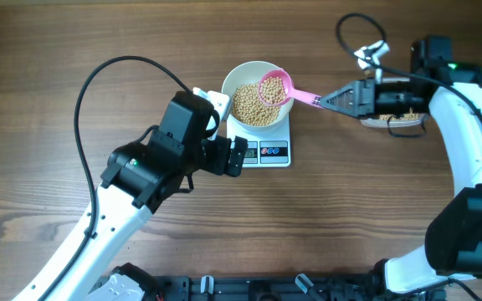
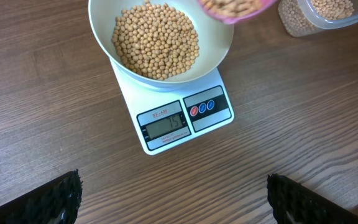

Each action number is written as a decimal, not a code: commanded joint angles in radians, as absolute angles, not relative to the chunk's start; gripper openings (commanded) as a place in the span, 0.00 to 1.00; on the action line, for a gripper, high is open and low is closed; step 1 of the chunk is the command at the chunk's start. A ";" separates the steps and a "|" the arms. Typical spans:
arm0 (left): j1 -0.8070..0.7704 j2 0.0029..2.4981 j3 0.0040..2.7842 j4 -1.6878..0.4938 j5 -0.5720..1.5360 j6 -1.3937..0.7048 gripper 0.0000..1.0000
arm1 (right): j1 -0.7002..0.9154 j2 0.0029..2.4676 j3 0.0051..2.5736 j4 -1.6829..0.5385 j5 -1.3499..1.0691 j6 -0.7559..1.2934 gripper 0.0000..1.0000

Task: Scoop item into bowl and weigh 150g on scale
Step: 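Lift the filled scoop and carry it over the white bowl, then tip the pink scoop to pour soybeans into the white bowl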

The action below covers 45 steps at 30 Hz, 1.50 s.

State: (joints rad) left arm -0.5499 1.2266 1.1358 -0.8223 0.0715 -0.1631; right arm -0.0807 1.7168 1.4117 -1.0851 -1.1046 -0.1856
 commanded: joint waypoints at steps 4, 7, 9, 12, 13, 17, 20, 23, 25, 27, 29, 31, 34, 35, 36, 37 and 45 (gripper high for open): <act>-0.553 1.219 1.131 -0.820 0.055 -0.173 1.00 | 0.044 1.654 1.479 -0.987 -0.753 -0.060 0.05; -0.553 1.219 1.131 -0.820 0.055 -0.173 1.00 | 0.107 1.622 1.479 -0.955 -0.601 -0.049 0.04; -0.553 1.219 1.131 -0.820 0.055 -0.173 1.00 | 0.151 1.604 1.479 -0.934 -0.502 -0.050 0.04; -0.553 1.219 1.131 -0.820 0.055 -0.173 1.00 | 0.209 1.584 1.479 -0.902 -0.371 -0.050 0.04; -0.553 1.219 1.131 -0.820 0.055 -0.173 1.00 | 0.223 1.579 1.479 -0.892 -0.345 -0.051 0.04; -0.553 1.219 1.131 -0.820 0.055 -0.173 1.00 | 0.282 1.572 1.479 -0.840 -0.256 -0.056 0.05; -0.553 1.219 1.131 -0.820 0.055 -0.173 1.00 | 0.310 1.572 1.479 -0.826 -0.244 -0.102 0.04; -0.553 1.219 1.131 -0.820 0.055 -0.173 1.00 | 0.340 1.572 1.479 -0.824 -0.237 -0.165 0.04; -0.553 1.219 1.131 -0.820 0.055 -0.173 1.00 | 0.359 1.572 1.479 -0.825 -0.203 -0.188 0.04; -0.553 1.219 1.131 -0.820 0.055 -0.173 1.00 | 0.379 1.572 1.479 -0.824 -0.147 -0.206 0.04; -0.553 1.219 1.131 -0.820 0.055 -0.173 1.00 | 0.393 1.572 1.479 -0.823 -0.118 -0.217 0.04; -0.553 1.219 1.131 -0.820 0.055 -0.173 1.00 | 0.405 1.572 1.479 -0.823 -0.109 -0.242 0.04; -0.553 1.219 1.131 -0.820 0.055 -0.173 1.00 | 0.421 1.572 1.479 -0.823 -0.101 -0.255 0.05; -0.553 1.219 1.131 -0.820 0.055 -0.173 1.00 | 0.428 1.572 1.479 -0.823 -0.100 -0.260 0.04; -0.553 1.219 1.131 -0.820 0.055 -0.173 1.00 | 0.432 1.572 1.479 -0.823 -0.098 -0.261 0.04; -0.553 1.219 1.131 -0.820 0.055 -0.173 1.00 | 0.440 1.572 1.479 -0.822 -0.079 -0.262 0.04; -0.553 1.219 1.131 -0.820 0.055 -0.173 1.00 | 0.488 1.572 1.479 -0.819 0.049 -0.299 0.04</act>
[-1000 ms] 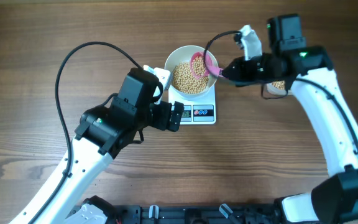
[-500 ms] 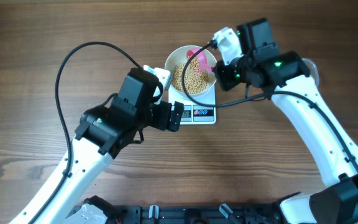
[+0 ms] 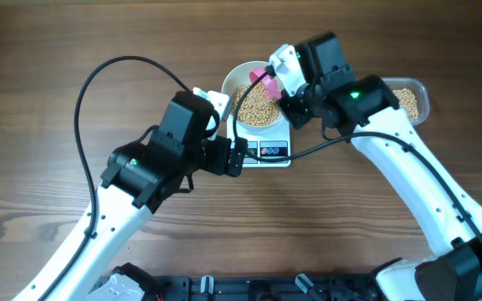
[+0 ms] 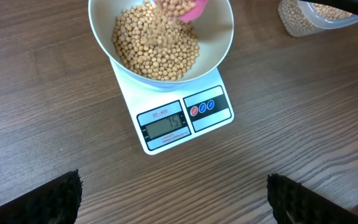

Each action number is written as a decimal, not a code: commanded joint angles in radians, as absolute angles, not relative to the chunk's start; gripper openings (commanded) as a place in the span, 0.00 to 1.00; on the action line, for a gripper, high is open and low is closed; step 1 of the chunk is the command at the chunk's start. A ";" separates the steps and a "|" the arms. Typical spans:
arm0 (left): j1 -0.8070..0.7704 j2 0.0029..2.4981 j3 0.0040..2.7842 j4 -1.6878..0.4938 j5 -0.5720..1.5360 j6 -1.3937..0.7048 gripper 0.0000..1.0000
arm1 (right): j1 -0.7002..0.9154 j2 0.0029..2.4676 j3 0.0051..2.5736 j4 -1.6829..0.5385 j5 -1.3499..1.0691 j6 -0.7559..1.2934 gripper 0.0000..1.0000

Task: Scoop item into bowl and weigh 150g on scale
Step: 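Tip the pink scoop to pour soybeans into the white bowl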

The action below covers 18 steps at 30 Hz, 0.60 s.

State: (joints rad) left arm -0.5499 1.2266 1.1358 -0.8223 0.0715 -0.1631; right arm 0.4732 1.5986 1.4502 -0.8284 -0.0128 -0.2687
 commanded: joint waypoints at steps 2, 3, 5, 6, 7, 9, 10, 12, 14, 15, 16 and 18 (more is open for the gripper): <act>-0.553 1.219 1.131 -0.820 0.055 -0.173 1.00 | 0.492 1.572 1.479 -0.819 0.056 -0.299 0.04; -0.553 1.219 1.131 -0.820 0.055 -0.173 1.00 | 0.493 1.572 1.479 -0.819 0.056 -0.300 0.04; -0.553 1.219 1.131 -0.820 0.055 -0.173 1.00 | 0.493 1.572 1.479 -0.819 0.056 -0.312 0.04; -0.553 1.219 1.131 -0.820 0.055 -0.173 1.00 | 0.494 1.572 1.479 -0.820 0.056 -0.315 0.04; -0.553 1.219 1.131 -0.820 0.055 -0.173 1.00 | 0.495 1.572 1.479 -0.820 0.055 -0.330 0.05; -0.553 1.219 1.131 -0.820 0.055 -0.173 1.00 | 0.501 1.570 1.479 -0.821 0.056 -0.365 0.04; -0.553 1.219 1.131 -0.820 0.055 -0.173 1.00 | 0.507 1.570 1.479 -0.819 0.060 -0.376 0.05; -0.553 1.219 1.131 -0.820 0.055 -0.173 1.00 | 0.511 1.567 1.479 -0.815 0.072 -0.375 0.04; -0.553 1.219 1.131 -0.820 0.055 -0.173 1.00 | 0.511 1.565 1.479 -0.815 0.084 -0.379 0.04; -0.553 1.219 1.131 -0.820 0.055 -0.173 1.00 | 0.511 1.565 1.479 -0.815 0.094 -0.393 0.04; -0.553 1.219 1.131 -0.820 0.055 -0.173 1.00 | 0.511 1.565 1.479 -0.815 0.104 -0.393 0.04; -0.553 1.219 1.131 -0.820 0.055 -0.173 1.00 | 0.511 1.565 1.479 -0.815 0.125 -0.395 0.04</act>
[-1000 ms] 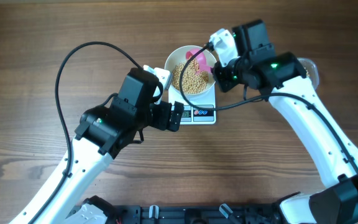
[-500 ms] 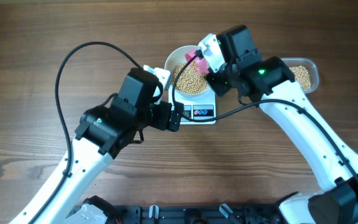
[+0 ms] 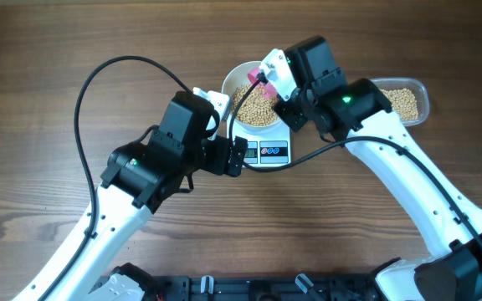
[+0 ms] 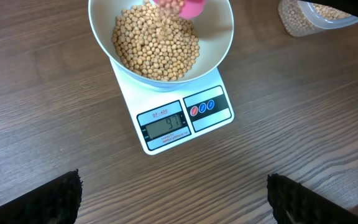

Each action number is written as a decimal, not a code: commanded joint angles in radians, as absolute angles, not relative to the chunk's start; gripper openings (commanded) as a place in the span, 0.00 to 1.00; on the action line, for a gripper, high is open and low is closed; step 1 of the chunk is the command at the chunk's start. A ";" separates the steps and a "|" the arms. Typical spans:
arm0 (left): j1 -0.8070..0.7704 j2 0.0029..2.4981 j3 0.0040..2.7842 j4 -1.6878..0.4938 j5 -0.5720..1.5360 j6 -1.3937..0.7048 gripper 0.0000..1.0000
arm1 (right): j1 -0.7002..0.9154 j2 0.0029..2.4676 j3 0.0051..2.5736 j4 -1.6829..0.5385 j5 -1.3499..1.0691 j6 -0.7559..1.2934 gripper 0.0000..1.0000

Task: Scoop item into bowl and weigh 150g on scale
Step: 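Tip the pink scoop to pour soybeans into the white bowl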

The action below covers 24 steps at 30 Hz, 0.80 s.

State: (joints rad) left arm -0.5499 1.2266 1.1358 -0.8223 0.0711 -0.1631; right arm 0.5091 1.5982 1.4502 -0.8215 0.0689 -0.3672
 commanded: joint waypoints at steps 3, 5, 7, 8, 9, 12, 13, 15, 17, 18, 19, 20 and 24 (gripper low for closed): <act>-0.553 1.219 1.131 -0.820 0.055 -0.173 1.00 | 0.513 1.565 1.479 -0.815 0.123 -0.400 0.04; -0.553 1.219 1.131 -0.820 0.055 -0.173 1.00 | 0.522 1.565 1.479 -0.816 0.123 -0.401 0.04; -0.553 1.219 1.131 -0.820 0.055 -0.173 1.00 | 0.539 1.565 1.479 -0.816 0.125 -0.424 0.04; -0.553 1.219 1.131 -0.820 0.055 -0.173 1.00 | 0.548 1.565 1.479 -0.815 0.139 -0.427 0.04; -0.553 1.219 1.131 -0.820 0.055 -0.173 1.00 | 0.557 1.565 1.479 -0.811 0.163 -0.427 0.04; -0.553 1.219 1.131 -0.820 0.055 -0.173 1.00 | 0.568 1.565 1.479 -0.803 0.202 -0.427 0.04; -0.553 1.219 1.131 -0.820 0.055 -0.173 1.00 | 0.568 1.565 1.479 -0.801 0.202 -0.427 0.04; -0.553 1.219 1.131 -0.820 0.055 -0.173 1.00 | 0.568 1.565 1.479 -0.801 0.202 -0.426 0.04; -0.553 1.219 1.131 -0.820 0.055 -0.173 1.00 | 0.568 1.565 1.479 -0.801 0.202 -0.425 0.04; -0.553 1.219 1.131 -0.820 0.055 -0.173 1.00 | 0.568 1.565 1.479 -0.801 0.202 -0.419 0.04; -0.553 1.219 1.131 -0.820 0.055 -0.173 1.00 | 0.568 1.565 1.479 -0.801 0.200 -0.414 0.04; -0.553 1.219 1.131 -0.820 0.055 -0.173 1.00 | 0.568 1.565 1.479 -0.801 0.191 -0.412 0.04; -0.553 1.219 1.131 -0.820 0.055 -0.173 1.00 | 0.568 1.565 1.479 -0.801 0.138 -0.352 0.04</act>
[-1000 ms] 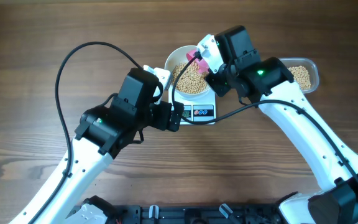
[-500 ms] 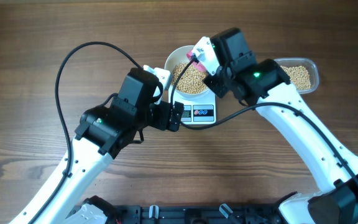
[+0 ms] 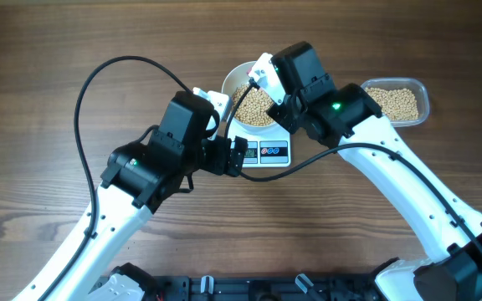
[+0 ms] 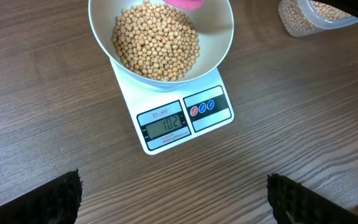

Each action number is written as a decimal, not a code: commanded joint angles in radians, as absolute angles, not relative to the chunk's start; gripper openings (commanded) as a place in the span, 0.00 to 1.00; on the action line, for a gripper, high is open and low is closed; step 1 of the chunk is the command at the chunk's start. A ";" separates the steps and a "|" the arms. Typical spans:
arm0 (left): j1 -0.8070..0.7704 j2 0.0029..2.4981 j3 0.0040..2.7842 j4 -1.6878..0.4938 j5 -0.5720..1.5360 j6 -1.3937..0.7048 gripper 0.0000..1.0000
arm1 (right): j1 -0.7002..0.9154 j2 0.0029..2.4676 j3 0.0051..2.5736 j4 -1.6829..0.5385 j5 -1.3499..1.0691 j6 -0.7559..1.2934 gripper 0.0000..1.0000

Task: Scoop item into bowl and weigh 150g on scale
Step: 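Tip the pink scoop to pour soybeans into the white bowl, then raise the pink scoop and swing it right past the tub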

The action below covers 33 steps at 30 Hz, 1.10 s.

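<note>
A white bowl (image 4: 98, 25) full of tan beans (image 4: 157, 40) stands on the white scale (image 4: 185, 118), whose display reads about 102. The same bowl (image 3: 228, 88) and scale (image 3: 266, 152) show in the overhead view. At the bowl's far rim hangs the edge of the pink scoop (image 4: 184, 2), tipped over the beans. My right arm's wrist (image 3: 304, 79) hovers over the bowl and hides its own fingers and the scoop's handle. In front of the scale my left gripper (image 4: 173, 205) is open and holds nothing.
A clear tub of beans (image 3: 396, 102) sits at the right of the scale, also seen as the tub (image 4: 316, 15) in the left wrist view. A black cable (image 3: 124, 63) loops over the left arm. Bare wood table (image 3: 57, 125) lies all around.
The right wrist has shifted a little further left over the bowl. Less of the pink scoop shows and no beans show in it. The scale reading has risen from about 91 to about 102.
First the right gripper held a full pink scoop level over the bowl's right rim, arm stretched from the tub. Then the wrist was over the bowl with the scoop tipped and beans falling. The reading has climbed since, and the left arm has stayed put.
</note>
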State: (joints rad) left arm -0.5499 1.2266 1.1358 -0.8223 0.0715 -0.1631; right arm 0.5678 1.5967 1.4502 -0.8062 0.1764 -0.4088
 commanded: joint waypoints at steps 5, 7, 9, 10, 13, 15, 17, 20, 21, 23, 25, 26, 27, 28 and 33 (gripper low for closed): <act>-0.553 1.219 1.131 -0.820 0.055 -0.173 1.00 | 0.551 1.565 1.479 -0.801 0.041 -0.223 0.04; -0.553 1.219 1.131 -0.820 0.055 -0.173 1.00 | 0.528 1.565 1.479 -0.801 0.002 -0.172 0.04; -0.553 1.219 1.131 -0.820 0.055 -0.173 1.00 | 0.492 1.560 1.479 -0.800 -0.048 -0.147 0.04; -0.553 1.219 1.131 -0.820 0.055 -0.173 1.00 | 0.470 1.555 1.479 -0.798 -0.079 -0.136 0.04; -0.553 1.219 1.131 -0.820 0.055 -0.173 1.00 | 0.391 1.529 1.479 -0.783 -0.199 -0.086 0.04; -0.553 1.219 1.131 -0.820 0.055 -0.173 1.00 | 0.322 1.502 1.479 -0.763 -0.321 -0.069 0.04; -0.553 1.219 1.131 -0.820 0.055 -0.173 1.00 | 0.258 1.477 1.479 -0.749 -0.430 -0.068 0.04; -0.553 1.219 1.131 -0.820 0.055 -0.173 1.00 | 0.133 1.439 1.479 -0.743 -0.592 -0.067 0.04; -0.553 1.219 1.131 -0.820 0.055 -0.173 1.00 | 0.094 1.431 1.479 -0.746 -0.630 -0.062 0.04; -0.553 1.219 1.131 -0.820 0.055 -0.173 1.00 | 0.016 1.422 1.479 -0.754 -0.690 -0.028 0.04; -0.553 1.219 1.131 -0.820 0.055 -0.173 1.00 | -0.087 1.423 1.479 -0.780 -0.755 0.004 0.04; -0.553 1.219 1.131 -0.820 0.055 -0.173 1.00 | -0.113 1.423 1.479 -0.790 -0.771 0.004 0.04; -0.553 1.219 1.131 -0.820 0.055 -0.173 1.00 | -0.149 1.423 1.479 -0.803 -0.791 0.004 0.04; -0.553 1.219 1.131 -0.820 0.055 -0.173 1.00 | -0.178 1.423 1.479 -0.812 -0.805 0.004 0.04; -0.553 1.219 1.131 -0.820 0.055 -0.173 1.00 | -0.306 1.423 1.479 -0.827 -0.840 0.053 0.04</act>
State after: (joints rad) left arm -0.5499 1.2266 1.1358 -0.8223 0.0711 -0.1631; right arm -0.2420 1.4315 1.4593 -0.8219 -0.7471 -0.0055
